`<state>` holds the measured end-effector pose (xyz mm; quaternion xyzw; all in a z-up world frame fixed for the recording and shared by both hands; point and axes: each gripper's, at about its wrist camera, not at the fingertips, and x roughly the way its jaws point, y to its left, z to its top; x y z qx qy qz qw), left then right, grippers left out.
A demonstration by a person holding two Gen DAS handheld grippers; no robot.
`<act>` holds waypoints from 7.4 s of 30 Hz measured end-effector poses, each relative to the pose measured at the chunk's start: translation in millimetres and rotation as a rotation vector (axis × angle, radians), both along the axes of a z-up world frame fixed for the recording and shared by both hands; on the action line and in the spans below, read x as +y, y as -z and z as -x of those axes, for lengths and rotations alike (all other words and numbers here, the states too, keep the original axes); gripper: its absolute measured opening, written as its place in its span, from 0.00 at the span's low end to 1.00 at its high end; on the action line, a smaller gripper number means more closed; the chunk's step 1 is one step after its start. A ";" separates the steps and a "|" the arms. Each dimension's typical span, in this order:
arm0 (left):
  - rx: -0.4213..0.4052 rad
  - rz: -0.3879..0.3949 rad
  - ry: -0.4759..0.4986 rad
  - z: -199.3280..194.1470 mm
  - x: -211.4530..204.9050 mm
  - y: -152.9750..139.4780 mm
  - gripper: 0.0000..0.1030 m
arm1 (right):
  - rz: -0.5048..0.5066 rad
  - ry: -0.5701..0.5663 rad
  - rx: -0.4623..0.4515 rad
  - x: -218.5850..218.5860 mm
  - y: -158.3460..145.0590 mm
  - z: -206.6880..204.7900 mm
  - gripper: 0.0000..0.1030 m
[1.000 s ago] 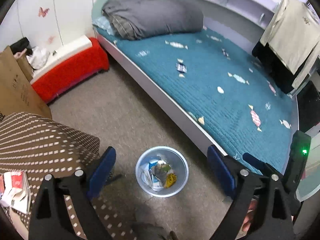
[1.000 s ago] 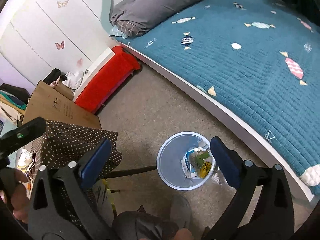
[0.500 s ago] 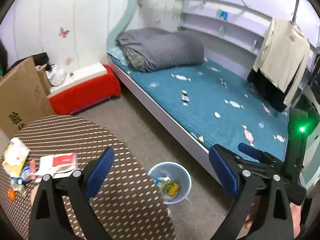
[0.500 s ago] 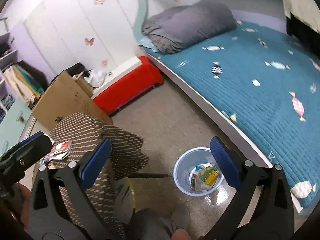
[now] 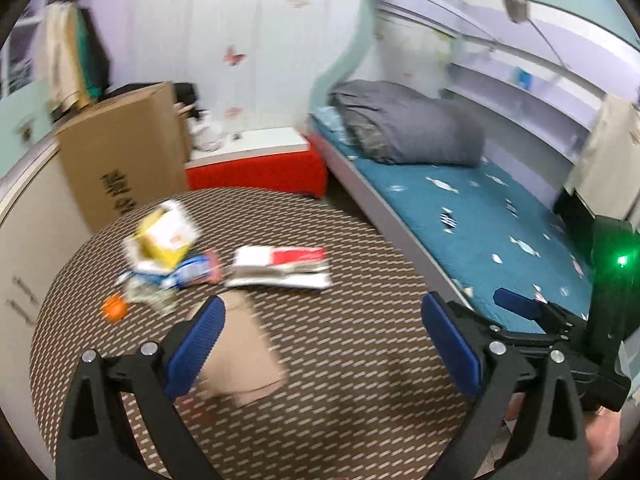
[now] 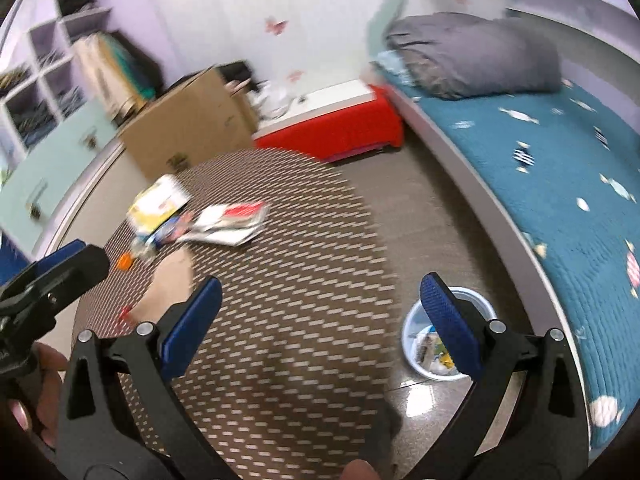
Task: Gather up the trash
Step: 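Move both open tools back over the table, then grasp the tan cloth with the right tool while the left tool grasps the red string, then carry the cloth and string to the wastebasket and open both tools, then move both open tools back over the table, then grasp the white-red box with the right tool while the left tool grasps the orange cap, then carry the box and cap to the wastebasket and open both tools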
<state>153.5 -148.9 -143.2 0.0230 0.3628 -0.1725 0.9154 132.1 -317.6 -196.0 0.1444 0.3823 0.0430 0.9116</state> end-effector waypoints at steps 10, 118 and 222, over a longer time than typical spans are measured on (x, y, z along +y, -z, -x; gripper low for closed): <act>-0.001 0.006 -0.181 14.7 112.3 15.8 0.93 | 0.070 -0.227 0.015 100.4 7.6 -9.7 0.94; 0.345 -0.164 0.509 -107.8 -284.8 141.1 0.50 | -0.338 0.458 0.173 -269.4 179.7 -3.2 0.91; 0.027 0.069 -0.112 -15.1 109.3 47.5 0.28 | -0.030 -0.288 -0.119 1.8 -17.9 -29.4 0.11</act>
